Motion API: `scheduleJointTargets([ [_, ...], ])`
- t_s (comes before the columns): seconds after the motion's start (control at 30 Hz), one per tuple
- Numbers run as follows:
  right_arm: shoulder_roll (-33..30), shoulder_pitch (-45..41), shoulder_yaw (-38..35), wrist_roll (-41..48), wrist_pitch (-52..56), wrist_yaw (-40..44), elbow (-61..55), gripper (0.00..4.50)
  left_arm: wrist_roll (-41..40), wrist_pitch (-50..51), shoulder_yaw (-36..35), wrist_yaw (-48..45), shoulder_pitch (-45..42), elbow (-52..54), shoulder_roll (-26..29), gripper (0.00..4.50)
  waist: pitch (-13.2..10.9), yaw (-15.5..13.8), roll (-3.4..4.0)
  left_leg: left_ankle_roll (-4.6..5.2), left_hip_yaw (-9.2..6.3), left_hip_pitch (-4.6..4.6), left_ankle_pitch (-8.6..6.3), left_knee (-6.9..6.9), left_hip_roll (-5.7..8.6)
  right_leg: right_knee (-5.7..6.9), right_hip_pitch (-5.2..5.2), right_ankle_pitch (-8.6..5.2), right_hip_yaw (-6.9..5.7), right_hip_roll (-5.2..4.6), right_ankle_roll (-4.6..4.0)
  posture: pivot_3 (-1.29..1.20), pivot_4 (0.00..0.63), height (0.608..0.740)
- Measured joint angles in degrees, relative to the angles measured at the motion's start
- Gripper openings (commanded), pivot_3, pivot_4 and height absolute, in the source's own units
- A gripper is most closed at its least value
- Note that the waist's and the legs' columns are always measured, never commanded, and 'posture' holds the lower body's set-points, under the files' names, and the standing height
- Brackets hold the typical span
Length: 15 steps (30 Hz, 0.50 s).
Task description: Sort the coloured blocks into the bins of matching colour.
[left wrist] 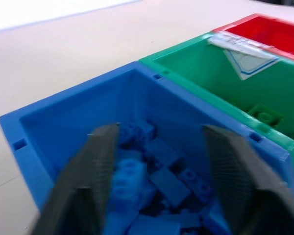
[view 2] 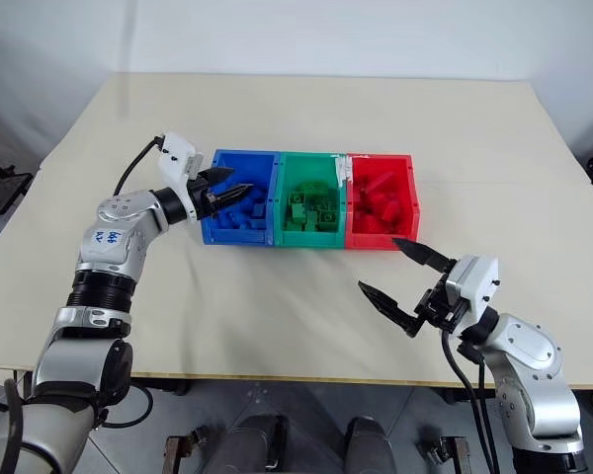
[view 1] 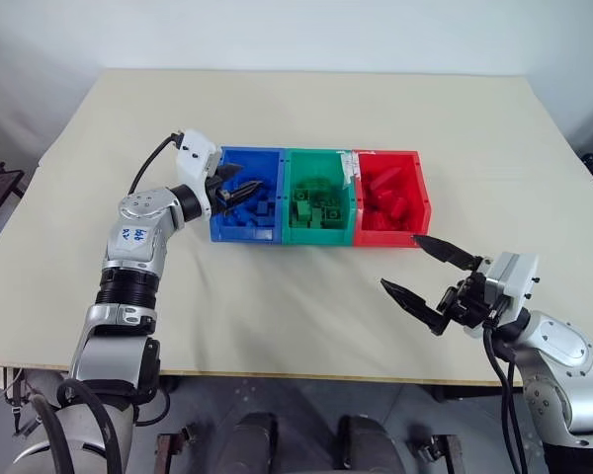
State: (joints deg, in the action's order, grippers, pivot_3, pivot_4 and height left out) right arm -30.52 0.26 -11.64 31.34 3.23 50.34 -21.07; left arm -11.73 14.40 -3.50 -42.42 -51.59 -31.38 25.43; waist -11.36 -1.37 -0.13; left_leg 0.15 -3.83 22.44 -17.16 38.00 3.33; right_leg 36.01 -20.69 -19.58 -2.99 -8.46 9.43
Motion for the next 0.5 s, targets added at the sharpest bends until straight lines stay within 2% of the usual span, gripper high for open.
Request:
scheduleJointTargets([
  [0.03,0.0,0.14,-0.06,0.0,-0.32,0.01,0.05,4.5,-0.48,-1.09,-0.04,-1.41,0.57,0.77,0.44,4.01,0.0,0.07,0.0,0.0,0.01,0.0,0.0,-0.01,0.0,-0.01,0.0,0.0,0.01,0.0,0.0,0.0,0.15,0.74],
  [0.3,-3.34,-2.09,0.07,-0.05,-1.01,4.19,5.67,4.5,-6.23,-6.58,-4.01,-16.28,12.0,9.49,10.66,4.01,0.0,1.55,0.01,-0.02,0.04,-0.05,0.01,-0.06,-0.09,-0.02,0.0,-0.01,0.03,0.02,-0.01,0.0,0.15,0.74],
  [0.43,-7.81,-4.21,-0.43,-0.12,-1.97,9.87,9.7,4.5,-8.3,-7.01,-8.62,-21.05,23.92,14.11,18.07,4.01,0.0,1.93,0.01,-0.01,0.09,-0.14,0.0,-0.21,-0.34,-0.04,-0.01,-0.01,0.11,-0.01,-0.03,0.0,0.15,0.74],
  [0.5,-8.99,-4.09,-0.78,-0.12,-2.3,12.49,11.78,4.5,-8.34,-7.64,-11.49,-20.95,30.18,16.15,19.62,4.01,0.0,1.64,0.01,0.0,0.09,-0.14,-0.01,-0.24,-0.36,-0.09,0.01,-0.01,0.1,-0.02,-0.03,0.0,0.15,0.74],
])
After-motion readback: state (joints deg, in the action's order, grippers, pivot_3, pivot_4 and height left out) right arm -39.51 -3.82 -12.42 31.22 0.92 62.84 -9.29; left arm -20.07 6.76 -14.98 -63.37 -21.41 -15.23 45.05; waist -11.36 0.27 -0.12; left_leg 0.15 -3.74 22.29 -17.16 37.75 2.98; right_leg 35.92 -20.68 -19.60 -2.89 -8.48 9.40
